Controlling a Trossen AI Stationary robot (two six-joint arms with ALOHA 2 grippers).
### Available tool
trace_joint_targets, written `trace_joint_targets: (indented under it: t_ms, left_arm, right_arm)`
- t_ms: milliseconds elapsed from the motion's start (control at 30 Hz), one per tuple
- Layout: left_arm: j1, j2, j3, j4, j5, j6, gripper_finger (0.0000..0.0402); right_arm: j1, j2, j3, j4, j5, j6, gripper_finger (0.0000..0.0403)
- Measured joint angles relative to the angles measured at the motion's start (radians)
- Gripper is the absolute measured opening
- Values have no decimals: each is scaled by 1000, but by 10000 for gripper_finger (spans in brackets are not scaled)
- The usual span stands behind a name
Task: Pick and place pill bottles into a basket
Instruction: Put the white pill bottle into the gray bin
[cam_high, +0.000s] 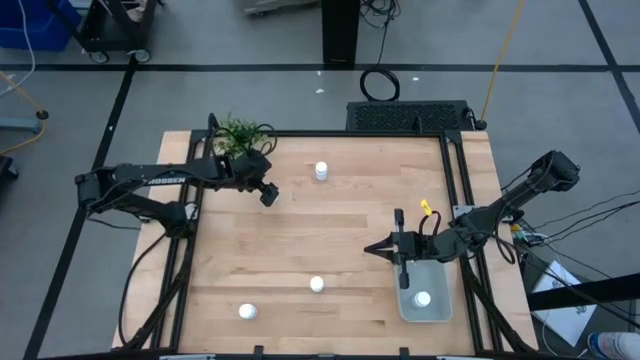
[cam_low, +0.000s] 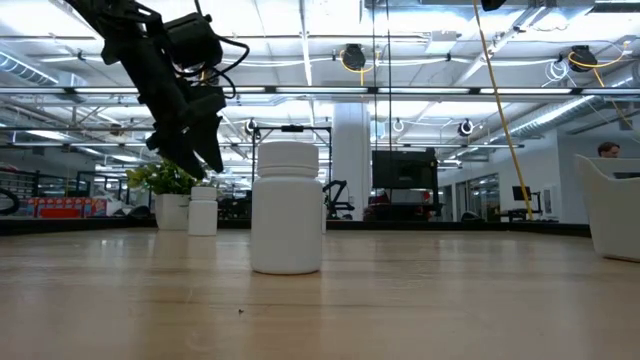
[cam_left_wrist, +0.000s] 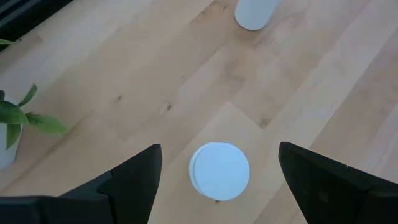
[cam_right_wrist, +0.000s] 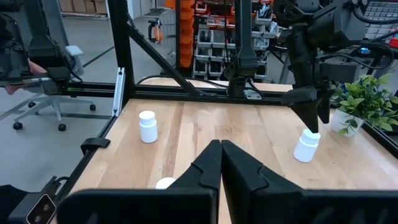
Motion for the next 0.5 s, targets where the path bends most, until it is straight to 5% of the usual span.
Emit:
trace_joint_targets:
  t_ms: [500]
  left_arm:
    - [0, 146, -17, 36, 2, 4, 326]
  right_arm:
    - [0, 0, -1, -21, 0, 23, 4]
